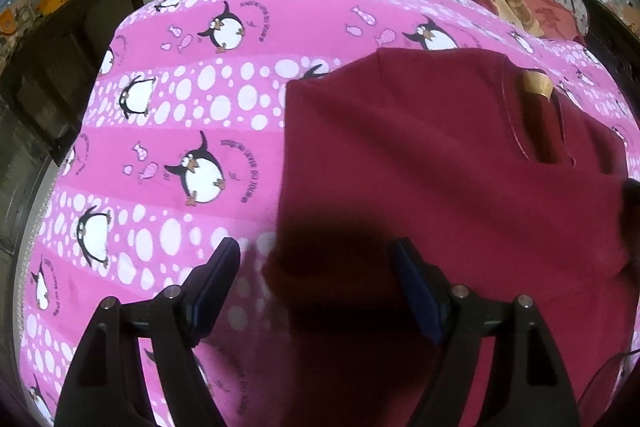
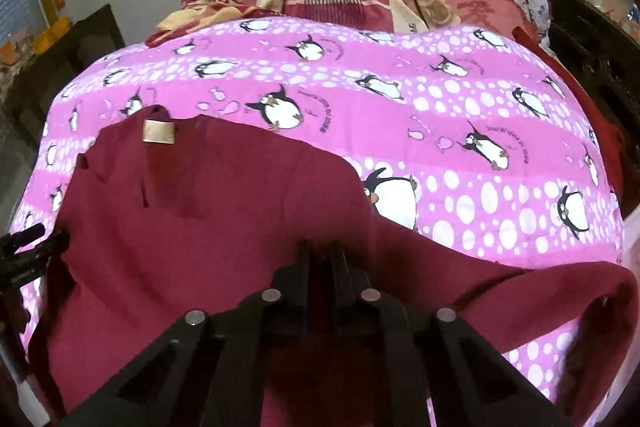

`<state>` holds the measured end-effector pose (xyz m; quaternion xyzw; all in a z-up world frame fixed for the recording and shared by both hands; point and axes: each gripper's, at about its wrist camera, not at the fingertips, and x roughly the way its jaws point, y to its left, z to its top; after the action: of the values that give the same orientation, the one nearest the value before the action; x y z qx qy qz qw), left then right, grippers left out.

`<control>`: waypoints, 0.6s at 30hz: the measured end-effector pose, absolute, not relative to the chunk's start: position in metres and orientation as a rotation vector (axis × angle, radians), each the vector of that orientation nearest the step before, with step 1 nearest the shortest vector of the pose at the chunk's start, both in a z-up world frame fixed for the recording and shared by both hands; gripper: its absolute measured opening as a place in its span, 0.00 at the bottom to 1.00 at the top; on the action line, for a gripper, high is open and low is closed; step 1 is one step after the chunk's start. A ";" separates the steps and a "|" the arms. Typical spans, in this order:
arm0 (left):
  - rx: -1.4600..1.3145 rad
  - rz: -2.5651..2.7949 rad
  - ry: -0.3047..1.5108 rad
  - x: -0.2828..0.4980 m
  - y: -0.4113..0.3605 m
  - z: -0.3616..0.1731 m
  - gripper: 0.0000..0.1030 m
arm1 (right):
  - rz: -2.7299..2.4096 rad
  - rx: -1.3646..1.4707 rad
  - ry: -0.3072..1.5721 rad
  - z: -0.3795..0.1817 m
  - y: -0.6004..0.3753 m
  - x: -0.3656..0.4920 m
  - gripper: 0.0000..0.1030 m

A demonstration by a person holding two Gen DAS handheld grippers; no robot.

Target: Fold small clothes

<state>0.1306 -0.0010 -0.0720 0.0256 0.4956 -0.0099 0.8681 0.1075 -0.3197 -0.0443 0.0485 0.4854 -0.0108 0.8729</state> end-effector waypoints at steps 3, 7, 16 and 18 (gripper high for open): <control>0.070 -0.033 1.024 0.127 -0.006 -0.067 0.75 | 0.028 0.174 1.014 -0.038 -0.326 0.107 0.11; 0.076 -0.033 1.022 0.127 -0.007 -0.065 0.75 | -0.029 0.313 0.915 -0.023 -0.357 0.106 0.71; 0.093 -0.047 1.017 0.124 -0.017 -0.061 0.75 | 0.002 0.135 1.042 -0.051 -0.340 0.142 0.10; 0.091 -0.040 1.015 0.125 -0.017 -0.060 0.75 | -0.007 0.197 1.036 -0.052 -0.353 0.142 0.10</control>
<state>0.1248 -0.0166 -0.0605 0.0435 0.4859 -0.0192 0.8727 0.1424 -0.3528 -0.0524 0.0941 0.4944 -0.0032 0.8641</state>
